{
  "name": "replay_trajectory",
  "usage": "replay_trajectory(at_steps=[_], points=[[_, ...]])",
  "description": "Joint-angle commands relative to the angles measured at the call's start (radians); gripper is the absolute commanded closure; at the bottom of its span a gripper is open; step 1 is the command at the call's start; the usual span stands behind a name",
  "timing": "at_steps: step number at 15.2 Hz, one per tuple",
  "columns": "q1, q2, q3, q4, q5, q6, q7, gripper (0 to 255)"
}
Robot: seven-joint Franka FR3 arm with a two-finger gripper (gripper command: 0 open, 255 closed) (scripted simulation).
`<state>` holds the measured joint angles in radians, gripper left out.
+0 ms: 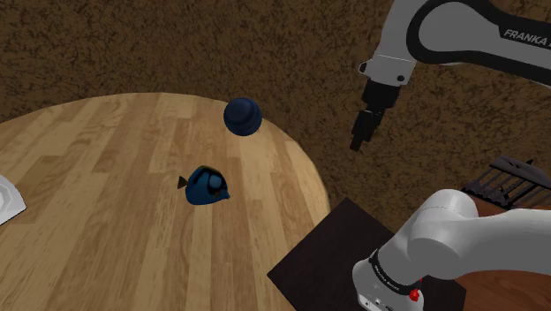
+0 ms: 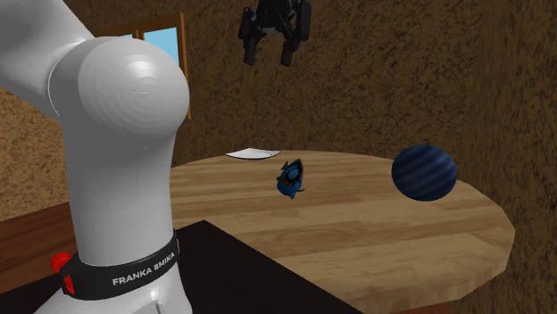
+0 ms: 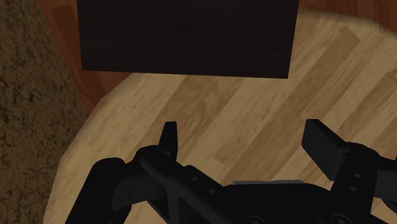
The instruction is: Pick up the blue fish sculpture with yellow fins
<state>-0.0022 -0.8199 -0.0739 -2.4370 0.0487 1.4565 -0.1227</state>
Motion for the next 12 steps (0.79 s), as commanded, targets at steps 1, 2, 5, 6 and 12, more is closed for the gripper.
replay_trajectory(at_steps=[1,2,5,6,12], points=[[0.000,0.000,0.000,0.000,0.000,0.000,0.000,0],[0.004,0.030,0.014,-0.002,0.014,0.023,0.021,0],[0.015,0.126,0.052,0.002,0.055,0.093,0.081,0],[0.019,0.160,0.064,0.006,0.068,0.116,0.100,0],[0.040,0.383,0.128,0.058,0.132,0.243,0.207,0]])
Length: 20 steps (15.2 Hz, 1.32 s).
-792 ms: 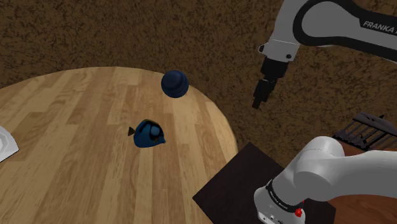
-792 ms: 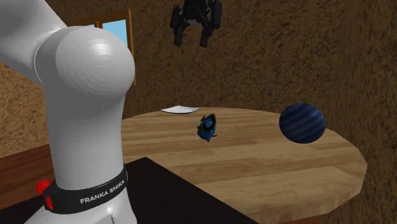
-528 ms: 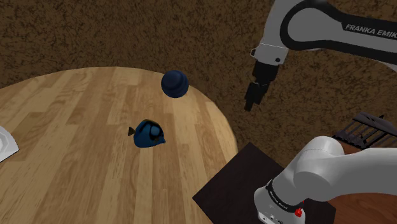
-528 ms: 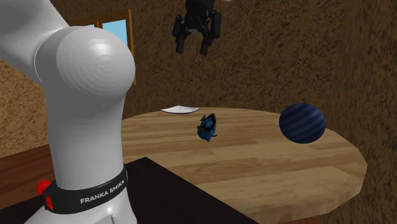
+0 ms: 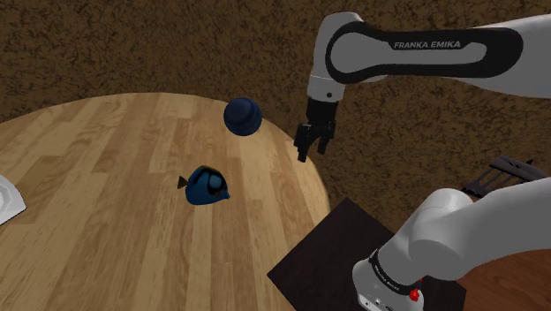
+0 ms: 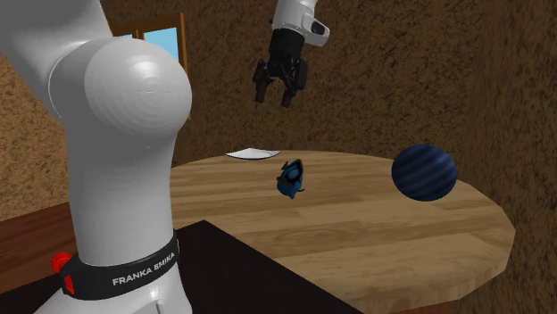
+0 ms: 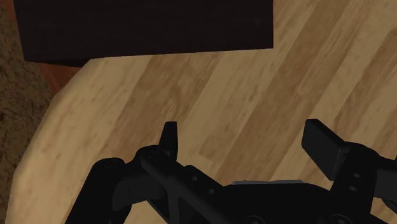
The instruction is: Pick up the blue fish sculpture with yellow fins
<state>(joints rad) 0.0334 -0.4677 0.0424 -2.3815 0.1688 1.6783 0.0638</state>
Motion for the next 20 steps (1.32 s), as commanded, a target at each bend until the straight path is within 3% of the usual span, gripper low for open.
replay_trajectory(at_steps=[1,11,20], points=[[0.008,0.070,0.021,0.016,0.021,0.040,0.038,0],[0.040,0.480,0.083,0.219,0.076,0.183,0.197,0],[0.076,0.860,0.098,0.505,0.095,0.222,0.324,0]])
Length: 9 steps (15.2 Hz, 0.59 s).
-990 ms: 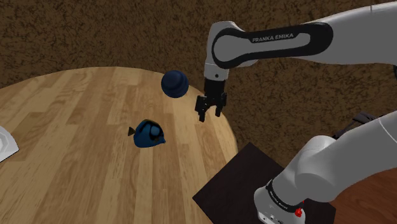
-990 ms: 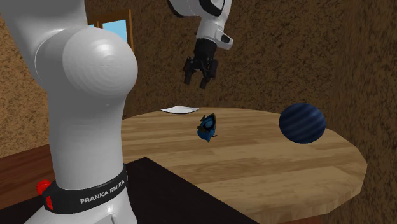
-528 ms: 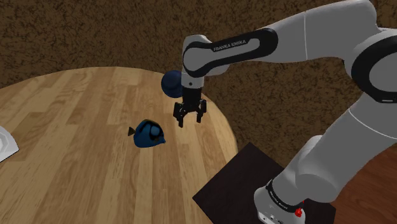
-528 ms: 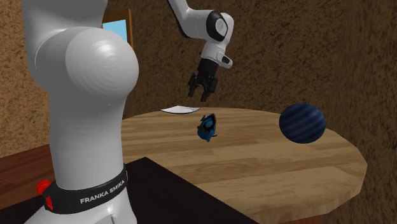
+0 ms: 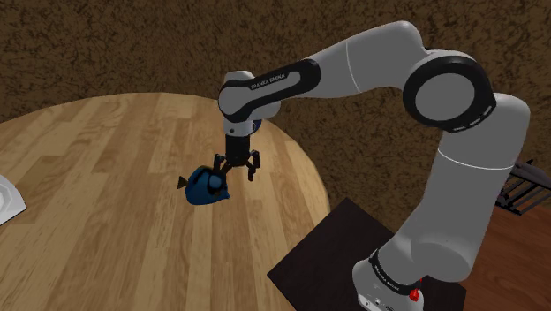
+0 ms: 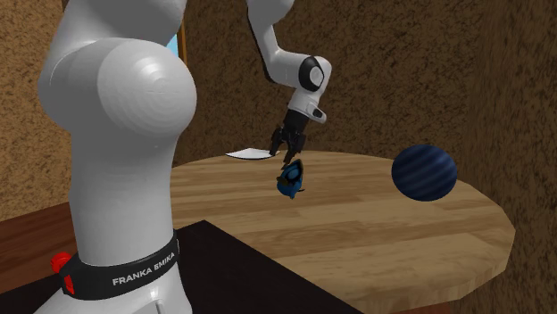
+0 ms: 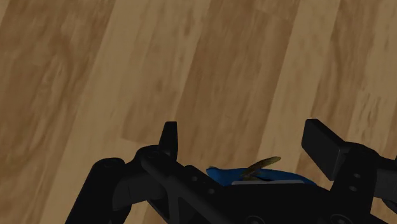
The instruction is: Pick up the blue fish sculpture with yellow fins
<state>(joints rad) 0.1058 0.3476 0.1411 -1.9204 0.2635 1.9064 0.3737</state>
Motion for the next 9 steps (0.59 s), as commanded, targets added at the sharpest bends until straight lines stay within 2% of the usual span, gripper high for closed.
replay_trajectory(at_steps=[1,6,9], points=[[0.007,0.088,-0.001,0.083,0.002,-0.007,0.028,0],[0.029,0.309,-0.003,0.301,0.011,-0.033,0.094,0],[0.032,0.338,-0.004,0.313,0.011,-0.019,0.092,0]])
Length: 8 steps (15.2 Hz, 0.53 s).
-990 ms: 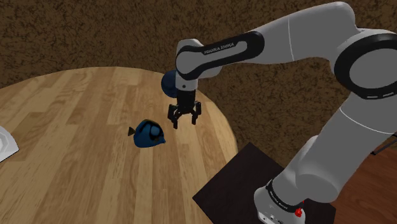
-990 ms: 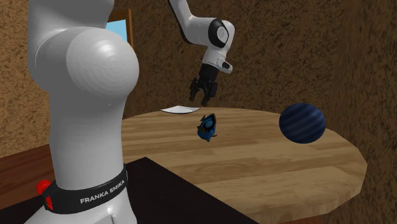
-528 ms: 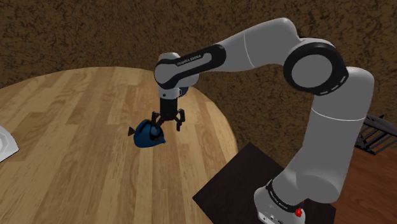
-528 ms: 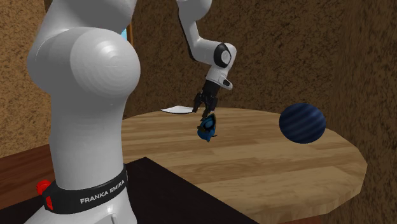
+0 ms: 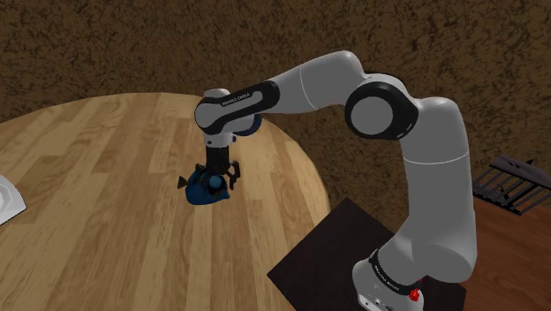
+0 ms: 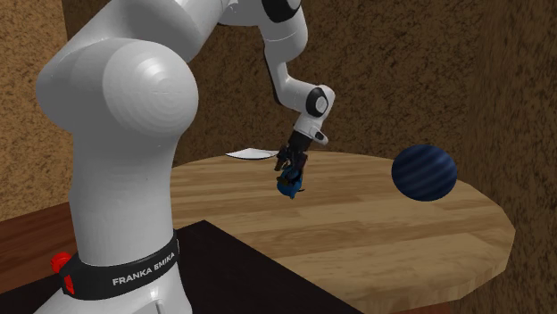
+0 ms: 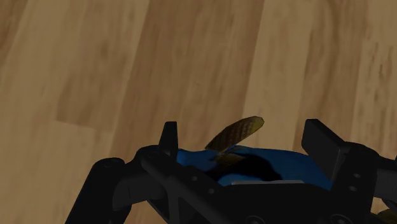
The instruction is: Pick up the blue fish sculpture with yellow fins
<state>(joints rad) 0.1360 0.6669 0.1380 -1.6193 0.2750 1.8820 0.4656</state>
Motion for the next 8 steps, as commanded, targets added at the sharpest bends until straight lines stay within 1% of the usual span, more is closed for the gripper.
replay_trajectory(at_steps=[1,5,7,8], points=[[0.002,0.027,-0.001,0.012,0.000,0.014,-0.002,0],[0.005,0.069,-0.003,0.016,-0.001,0.050,-0.012,0],[0.005,0.069,-0.003,0.016,-0.001,0.050,-0.012,0],[0.004,0.068,-0.003,0.015,-0.001,0.050,-0.012,255]])
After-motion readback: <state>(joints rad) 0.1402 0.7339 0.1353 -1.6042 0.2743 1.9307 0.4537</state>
